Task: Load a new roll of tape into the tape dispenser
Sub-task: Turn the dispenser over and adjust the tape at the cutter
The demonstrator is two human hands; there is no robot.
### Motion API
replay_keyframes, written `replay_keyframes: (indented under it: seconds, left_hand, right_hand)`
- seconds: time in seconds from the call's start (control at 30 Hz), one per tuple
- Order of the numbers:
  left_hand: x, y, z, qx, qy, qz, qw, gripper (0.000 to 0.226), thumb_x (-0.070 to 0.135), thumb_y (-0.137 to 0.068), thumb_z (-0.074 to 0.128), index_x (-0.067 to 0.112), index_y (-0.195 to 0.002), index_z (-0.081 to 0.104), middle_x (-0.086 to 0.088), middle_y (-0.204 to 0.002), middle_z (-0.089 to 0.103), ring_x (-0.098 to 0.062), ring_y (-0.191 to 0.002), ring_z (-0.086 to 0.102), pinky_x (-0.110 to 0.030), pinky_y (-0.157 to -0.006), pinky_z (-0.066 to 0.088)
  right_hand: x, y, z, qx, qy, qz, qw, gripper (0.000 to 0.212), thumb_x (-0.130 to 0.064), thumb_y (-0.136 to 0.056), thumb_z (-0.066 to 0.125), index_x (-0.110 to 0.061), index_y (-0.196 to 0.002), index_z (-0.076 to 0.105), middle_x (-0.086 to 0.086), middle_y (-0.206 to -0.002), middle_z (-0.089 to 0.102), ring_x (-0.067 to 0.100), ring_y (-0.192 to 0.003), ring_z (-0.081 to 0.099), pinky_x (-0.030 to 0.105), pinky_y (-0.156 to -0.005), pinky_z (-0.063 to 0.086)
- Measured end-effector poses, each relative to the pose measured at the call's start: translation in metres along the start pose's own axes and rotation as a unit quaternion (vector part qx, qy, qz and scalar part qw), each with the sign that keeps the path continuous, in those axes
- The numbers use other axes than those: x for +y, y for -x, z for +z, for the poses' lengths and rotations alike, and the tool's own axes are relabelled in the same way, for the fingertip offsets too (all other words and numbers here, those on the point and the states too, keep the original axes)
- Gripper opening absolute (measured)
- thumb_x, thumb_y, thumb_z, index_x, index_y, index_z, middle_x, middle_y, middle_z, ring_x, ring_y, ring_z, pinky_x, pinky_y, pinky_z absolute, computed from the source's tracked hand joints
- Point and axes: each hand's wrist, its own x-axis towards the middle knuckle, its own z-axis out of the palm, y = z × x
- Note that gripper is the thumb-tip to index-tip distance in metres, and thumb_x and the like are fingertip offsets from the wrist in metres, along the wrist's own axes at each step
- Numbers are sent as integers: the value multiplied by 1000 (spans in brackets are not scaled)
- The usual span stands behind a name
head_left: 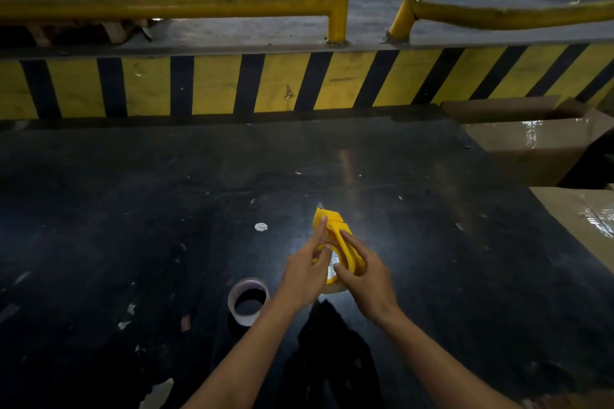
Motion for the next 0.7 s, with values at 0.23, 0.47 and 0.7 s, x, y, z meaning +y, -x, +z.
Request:
replay_keyframes:
  seconds: [0.23, 0.47, 0.7]
  left_hand:
    - [-16, -11, 16, 38, 120, -26, 992, 63, 32, -99, 63, 47, -154, 38, 3, -92, 69, -16, -87, 67, -44, -97, 57]
    - [-37, -4, 1, 21, 112, 17, 993, 68, 9, -102, 57, 59, -146, 41, 14, -145, 56, 4, -116, 62, -21, -98, 56]
    - [-50, 15, -6, -25, 59, 101, 993, 69, 15, -105, 56, 72, -140, 36, 48, -144, 42, 21, -129, 46, -8, -104, 39]
  right_hand:
    - [4, 13, 7, -27, 47, -52, 997, 62, -24, -77, 79, -34, -133, 54, -5, -125, 50, 3, -105, 56, 3, -80, 43]
    - [5, 5, -7, -33, -81, -1, 996, 32, -8, -96, 55, -33, -116, 50, -7, -116, 68, 11, -99, 68, 41, -84, 57]
    - [-29, -67, -38, -112, -138, 235, 956, 57, -57, -98, 35, -14, -127, 58, 10, -123, 65, 23, -107, 62, 39, -88, 49]
